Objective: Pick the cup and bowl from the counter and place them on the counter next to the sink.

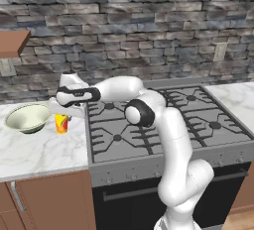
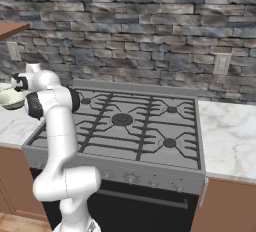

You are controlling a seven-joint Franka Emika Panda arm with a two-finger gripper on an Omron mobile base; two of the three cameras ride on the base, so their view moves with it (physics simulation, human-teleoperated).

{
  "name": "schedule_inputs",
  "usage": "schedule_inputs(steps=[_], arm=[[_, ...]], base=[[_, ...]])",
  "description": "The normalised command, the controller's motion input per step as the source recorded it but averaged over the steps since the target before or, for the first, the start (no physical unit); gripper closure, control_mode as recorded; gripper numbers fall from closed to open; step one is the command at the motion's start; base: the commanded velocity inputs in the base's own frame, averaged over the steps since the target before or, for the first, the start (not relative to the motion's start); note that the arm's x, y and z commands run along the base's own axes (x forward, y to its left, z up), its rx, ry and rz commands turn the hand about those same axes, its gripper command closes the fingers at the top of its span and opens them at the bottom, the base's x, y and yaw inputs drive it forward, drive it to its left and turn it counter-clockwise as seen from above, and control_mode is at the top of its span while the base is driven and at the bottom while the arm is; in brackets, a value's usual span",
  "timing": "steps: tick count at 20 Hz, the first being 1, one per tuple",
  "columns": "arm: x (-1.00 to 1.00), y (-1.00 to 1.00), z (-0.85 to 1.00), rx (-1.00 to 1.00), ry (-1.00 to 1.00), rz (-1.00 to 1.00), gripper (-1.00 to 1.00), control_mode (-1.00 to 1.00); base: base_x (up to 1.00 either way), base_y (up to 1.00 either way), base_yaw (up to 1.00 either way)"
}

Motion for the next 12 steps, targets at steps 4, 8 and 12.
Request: schedule_inputs(steps=[4, 8, 12], arm=[[-0.26, -0.11, 0.58, 0.0, -0.11, 0.05, 1.0, -1.0], [-0.65, -0.43, 0.7, 0.0, -0.17, 0.08, 1.0, -1.0], [-1.0, -0.77, 0.35, 0.08, -0.08, 0.02, 1.0, -1.0]], base=[[0.0, 0.0, 0.0], [0.0, 0.0, 0.0], [0.0, 0.0, 0.0]])
